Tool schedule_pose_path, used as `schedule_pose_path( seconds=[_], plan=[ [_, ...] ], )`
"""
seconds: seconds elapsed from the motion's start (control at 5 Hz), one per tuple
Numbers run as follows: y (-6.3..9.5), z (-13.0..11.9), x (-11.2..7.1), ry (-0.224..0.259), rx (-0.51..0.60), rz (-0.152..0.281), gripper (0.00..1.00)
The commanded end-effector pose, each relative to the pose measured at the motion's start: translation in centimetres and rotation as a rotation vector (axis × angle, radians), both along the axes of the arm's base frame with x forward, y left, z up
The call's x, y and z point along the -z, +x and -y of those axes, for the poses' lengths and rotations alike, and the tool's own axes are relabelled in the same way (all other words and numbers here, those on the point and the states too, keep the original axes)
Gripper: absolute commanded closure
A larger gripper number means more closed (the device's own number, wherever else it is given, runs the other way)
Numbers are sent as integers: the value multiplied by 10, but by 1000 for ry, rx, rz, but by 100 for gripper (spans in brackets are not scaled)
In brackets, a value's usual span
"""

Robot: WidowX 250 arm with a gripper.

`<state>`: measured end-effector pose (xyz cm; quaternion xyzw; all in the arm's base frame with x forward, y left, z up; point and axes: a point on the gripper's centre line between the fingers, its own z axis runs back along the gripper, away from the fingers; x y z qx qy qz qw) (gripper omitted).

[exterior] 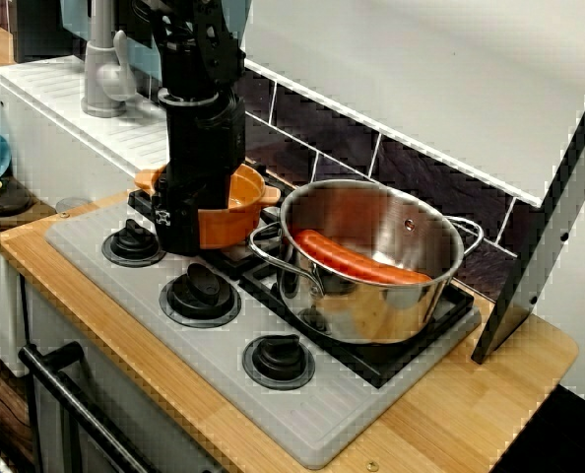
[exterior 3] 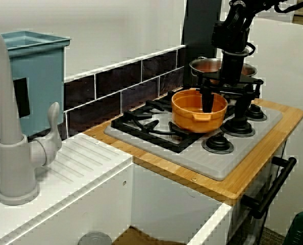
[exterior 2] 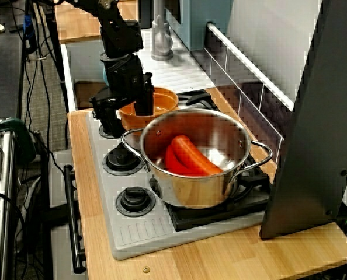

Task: Lift pot from stove

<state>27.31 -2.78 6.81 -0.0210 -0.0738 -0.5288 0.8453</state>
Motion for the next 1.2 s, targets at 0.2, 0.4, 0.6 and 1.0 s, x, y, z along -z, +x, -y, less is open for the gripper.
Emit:
schedule_pose_path(
  seconds=[0.2,0.4,0.6,1.0],
  plan=[
    [2,0,-4,-12,-8,27,100],
    [2,0,-5,-10,-14,26,100],
    [4,-1,-6,-10,-25,24,100],
    [10,2,-27,-75,-45,48,100]
  ],
)
